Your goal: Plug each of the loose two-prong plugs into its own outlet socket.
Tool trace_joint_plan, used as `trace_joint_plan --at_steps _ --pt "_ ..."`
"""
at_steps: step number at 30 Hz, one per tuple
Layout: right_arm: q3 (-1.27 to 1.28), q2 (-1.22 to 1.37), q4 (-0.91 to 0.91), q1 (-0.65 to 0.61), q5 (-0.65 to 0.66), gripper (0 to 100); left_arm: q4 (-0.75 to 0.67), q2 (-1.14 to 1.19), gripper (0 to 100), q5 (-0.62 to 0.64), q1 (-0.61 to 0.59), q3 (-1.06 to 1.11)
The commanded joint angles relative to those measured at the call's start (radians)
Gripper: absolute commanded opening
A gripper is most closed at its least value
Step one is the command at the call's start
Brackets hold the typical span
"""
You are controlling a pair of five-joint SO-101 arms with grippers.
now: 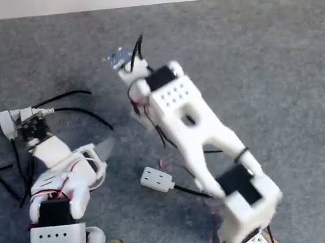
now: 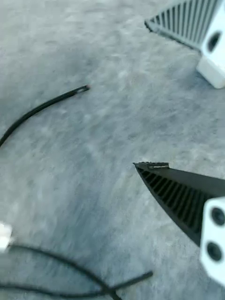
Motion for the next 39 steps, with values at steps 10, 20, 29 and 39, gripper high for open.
trace_joint_plan --at_steps 10,20,29,39 --pt "0.858 -0.518 -0.489 -0.182 -0.017 0.5 -0.008 0.007 40 -0.038 0.030 -0.033" --pt "0.733 -0.544 -0.321 -0.216 -0.068 0.5 0.035 0.007 40 -0.084 0.120 -0.022" --pt "0.777 -0.789 -0.288 -0.237 -0.063 0.5 0.014 0.007 40 -0.083 0.122 0.002" --pt "0.780 -0.733 -0.286 -0.234 -0.066 0.5 0.020 0.007 40 -0.086 0.189 0.005"
